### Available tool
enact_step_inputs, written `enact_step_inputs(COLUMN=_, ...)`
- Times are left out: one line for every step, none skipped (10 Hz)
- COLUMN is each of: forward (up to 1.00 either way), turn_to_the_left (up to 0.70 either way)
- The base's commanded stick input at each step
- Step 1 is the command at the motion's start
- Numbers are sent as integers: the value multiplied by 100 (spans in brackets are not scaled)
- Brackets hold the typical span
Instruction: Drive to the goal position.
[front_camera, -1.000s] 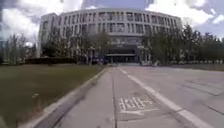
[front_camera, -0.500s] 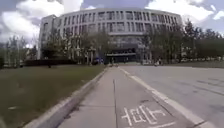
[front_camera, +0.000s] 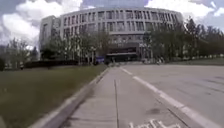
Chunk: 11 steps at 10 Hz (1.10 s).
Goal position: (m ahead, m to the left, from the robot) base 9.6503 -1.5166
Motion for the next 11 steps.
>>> enact_step_inputs(forward=70, turn_to_the_left=0)
enact_step_inputs(forward=70, turn_to_the_left=0)
enact_step_inputs(forward=70, turn_to_the_left=0)
enact_step_inputs(forward=70, turn_to_the_left=0)
enact_step_inputs(forward=70, turn_to_the_left=0)
enact_step_inputs(forward=70, turn_to_the_left=-1)
enact_step_inputs(forward=70, turn_to_the_left=-3)
enact_step_inputs(forward=70, turn_to_the_left=-32)
enact_step_inputs(forward=70, turn_to_the_left=-22)
enact_step_inputs(forward=70, turn_to_the_left=-3)
enact_step_inputs(forward=70, turn_to_the_left=0)
